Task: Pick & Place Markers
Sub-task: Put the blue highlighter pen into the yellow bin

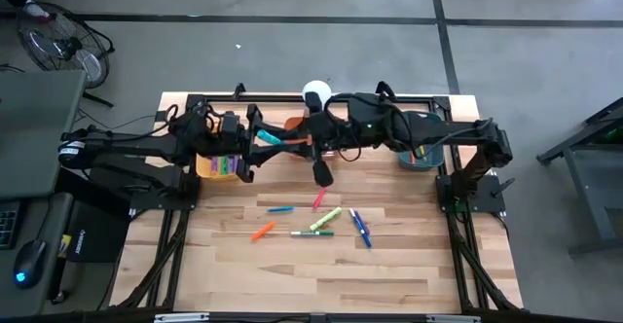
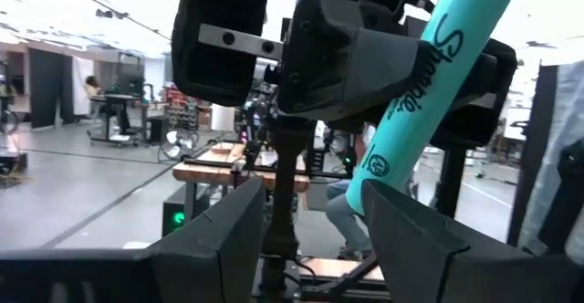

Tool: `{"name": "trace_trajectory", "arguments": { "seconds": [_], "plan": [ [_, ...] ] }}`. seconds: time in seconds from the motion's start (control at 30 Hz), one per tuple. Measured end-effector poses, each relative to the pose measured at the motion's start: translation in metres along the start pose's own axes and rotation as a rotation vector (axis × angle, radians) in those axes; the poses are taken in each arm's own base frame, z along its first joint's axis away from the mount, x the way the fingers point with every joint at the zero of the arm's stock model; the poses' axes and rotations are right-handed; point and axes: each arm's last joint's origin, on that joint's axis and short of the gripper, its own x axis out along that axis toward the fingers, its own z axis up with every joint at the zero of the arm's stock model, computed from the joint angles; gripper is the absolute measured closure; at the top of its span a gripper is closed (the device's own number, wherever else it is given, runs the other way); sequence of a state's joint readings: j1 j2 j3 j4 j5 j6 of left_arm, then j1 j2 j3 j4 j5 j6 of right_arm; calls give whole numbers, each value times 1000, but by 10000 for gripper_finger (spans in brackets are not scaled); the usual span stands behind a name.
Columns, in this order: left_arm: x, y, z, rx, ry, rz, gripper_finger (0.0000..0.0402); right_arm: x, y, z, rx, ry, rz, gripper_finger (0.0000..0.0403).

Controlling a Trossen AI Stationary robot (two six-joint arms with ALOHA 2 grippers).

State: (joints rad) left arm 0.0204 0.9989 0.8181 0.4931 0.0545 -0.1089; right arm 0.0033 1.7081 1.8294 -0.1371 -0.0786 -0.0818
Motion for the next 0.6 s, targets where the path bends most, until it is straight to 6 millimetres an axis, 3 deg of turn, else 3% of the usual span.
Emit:
{"name": "trace_trajectory", "arguments": {
  "seconds": [0.6],
  "plan": [
    [0,-1,-4,-12,48,-36,216,0,-8,-11,14,92,9,349]
  ]
}}
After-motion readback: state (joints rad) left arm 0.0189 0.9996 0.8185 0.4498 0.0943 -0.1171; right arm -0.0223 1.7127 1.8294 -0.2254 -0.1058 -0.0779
